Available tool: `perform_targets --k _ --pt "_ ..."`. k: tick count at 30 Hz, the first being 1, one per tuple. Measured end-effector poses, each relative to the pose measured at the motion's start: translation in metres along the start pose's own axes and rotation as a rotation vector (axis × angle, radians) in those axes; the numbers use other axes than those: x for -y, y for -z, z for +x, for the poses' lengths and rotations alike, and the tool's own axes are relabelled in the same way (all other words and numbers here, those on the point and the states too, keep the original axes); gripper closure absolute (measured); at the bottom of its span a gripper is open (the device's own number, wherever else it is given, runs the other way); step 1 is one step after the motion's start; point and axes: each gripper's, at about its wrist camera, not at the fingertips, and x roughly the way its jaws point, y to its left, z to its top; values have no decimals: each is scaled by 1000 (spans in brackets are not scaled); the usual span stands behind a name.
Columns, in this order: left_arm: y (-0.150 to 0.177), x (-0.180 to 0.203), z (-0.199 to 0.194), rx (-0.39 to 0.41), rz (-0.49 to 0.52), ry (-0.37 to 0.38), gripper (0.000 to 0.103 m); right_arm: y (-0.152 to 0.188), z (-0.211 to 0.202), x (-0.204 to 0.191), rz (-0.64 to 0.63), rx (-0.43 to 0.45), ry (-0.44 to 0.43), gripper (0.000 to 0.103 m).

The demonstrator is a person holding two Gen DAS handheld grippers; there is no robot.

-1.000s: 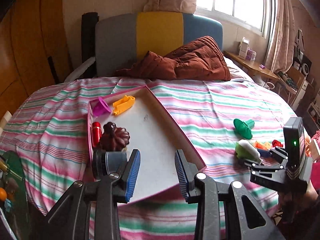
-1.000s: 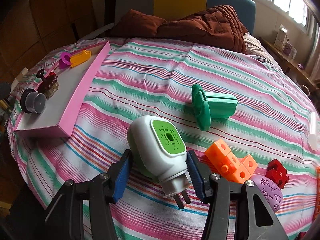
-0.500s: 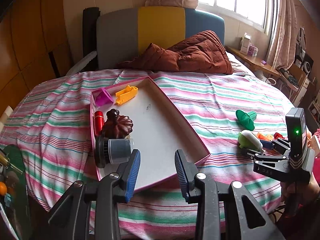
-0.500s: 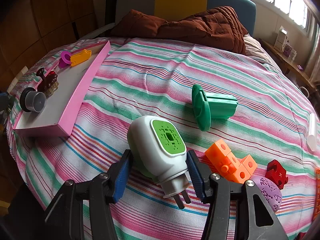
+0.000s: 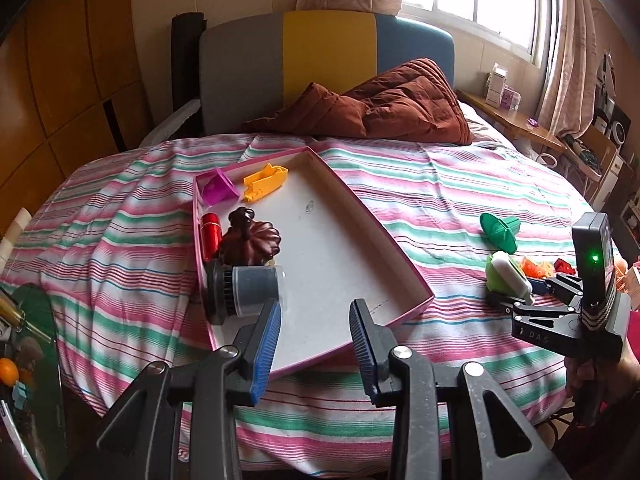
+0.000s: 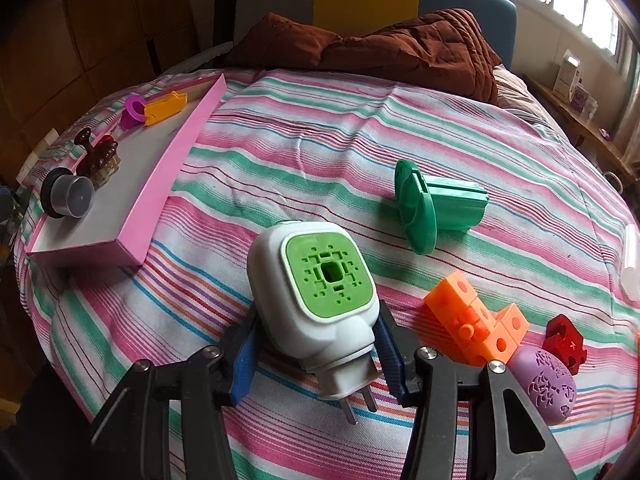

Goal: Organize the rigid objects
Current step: 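Carry the white-and-green plug device into the tray and open the right gripper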

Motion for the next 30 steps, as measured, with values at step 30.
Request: perform_targets --k 30 --pt "20 -33 -15 33 -67 -3 67 -33 -26 -43 20 59 -52 51"
